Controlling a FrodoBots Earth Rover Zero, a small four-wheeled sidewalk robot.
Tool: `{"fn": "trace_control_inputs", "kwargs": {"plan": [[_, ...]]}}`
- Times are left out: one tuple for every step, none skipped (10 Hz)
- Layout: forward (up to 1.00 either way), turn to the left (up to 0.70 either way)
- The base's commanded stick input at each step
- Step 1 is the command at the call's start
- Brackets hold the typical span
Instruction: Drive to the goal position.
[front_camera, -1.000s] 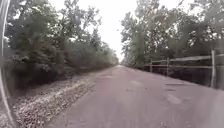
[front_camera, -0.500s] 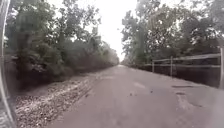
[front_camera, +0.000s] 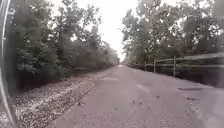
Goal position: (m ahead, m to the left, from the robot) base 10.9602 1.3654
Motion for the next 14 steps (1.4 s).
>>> {"fn": "trace_control_inputs", "kwargs": {"plan": [[0.70, 0.00], [0.70, 0.00], [0.70, 0.00], [0.70, 0.00], [0.70, 0.00], [0.70, 0.00], [0.70, 0.00], [0.70, 0.00], [0.70, 0.00], [0.70, 0.00], [0.70, 0.00], [0.70, 0.00], [0.70, 0.00], [0.70, -0.34]]}}
